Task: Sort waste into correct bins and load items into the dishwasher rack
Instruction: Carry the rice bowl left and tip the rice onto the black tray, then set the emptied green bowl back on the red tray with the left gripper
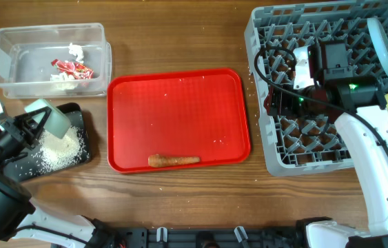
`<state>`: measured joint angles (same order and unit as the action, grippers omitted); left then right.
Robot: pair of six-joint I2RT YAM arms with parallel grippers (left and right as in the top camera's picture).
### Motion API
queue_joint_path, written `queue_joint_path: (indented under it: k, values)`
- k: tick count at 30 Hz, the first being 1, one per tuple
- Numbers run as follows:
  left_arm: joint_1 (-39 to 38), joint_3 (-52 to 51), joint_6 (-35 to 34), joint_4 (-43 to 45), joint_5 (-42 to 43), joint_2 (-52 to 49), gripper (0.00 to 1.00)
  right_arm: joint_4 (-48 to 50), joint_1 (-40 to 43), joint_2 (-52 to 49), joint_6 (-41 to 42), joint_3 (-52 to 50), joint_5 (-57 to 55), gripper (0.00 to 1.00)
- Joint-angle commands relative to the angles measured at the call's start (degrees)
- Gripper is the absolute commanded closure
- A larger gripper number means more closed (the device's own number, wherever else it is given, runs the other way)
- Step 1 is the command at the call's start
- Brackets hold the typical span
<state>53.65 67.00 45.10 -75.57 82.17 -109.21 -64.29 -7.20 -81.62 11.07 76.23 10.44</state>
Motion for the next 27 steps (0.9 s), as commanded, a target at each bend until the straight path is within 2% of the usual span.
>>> queue_joint_path:
  k: [1,8,10,13,17,19,21,23,26,27]
  values:
    - [0.0,0.3,-0.5,-1.8,0.7,-0.9,0.96,-0.2,0.0,0.9,-0.5,-0.2,-1.0,0.19]
    - [-3.1,0.4,0.0,-3.9,0.5,-0.4,0.96,-0.1,0.0,0.9,-0.5,-0.2,-1.0,0.19]
    - [-6.2,0.5,4.5,-7.6,0.5,1.1,0.96,-0.1,0.0,0.9,-0.5,-0.2,-1.0,0.19]
    - [-12.1,0.5,9.1,-11.7,0.0,4.6,0.96,-0.1,0.0,0.9,-0.5,-0.2,-1.0,0.19]
    - [-25.1,0.6,7.4,-7.6,-0.2,8.7,0.96,-0.1,0.0,0.9,-0.4,-0.2,-0.9,0.19]
    - [-31.0,0.9,1.0,-1.9,-0.8,8.7,0.96,-0.1,0.0,0.9,-0.4,-0.2,-0.9,0.19]
    - [-37.5,1.0,-12.9,9.5,-3.8,8.7,0.96,-0.3,0.0,0.9,-0.5,-0.2,-1.0,0.19]
    - [-43.5,1.0,-29.8,22.4,-11.3,8.7,0.96,-0.3,0.0,0.9,-0.6,-0.2,-1.0,0.19]
    - [-50.8,1.0,-46.9,36.9,-23.6,8.7,0.96,-0.3,0.0,0.9,-0.6,-0.2,-1.0,0.19]
    - [-52.5,1.0,-50.3,39.2,-27.1,8.7,0.96,-0.4,0.0,0.9,-0.6,-0.2,-1.0,0.19]
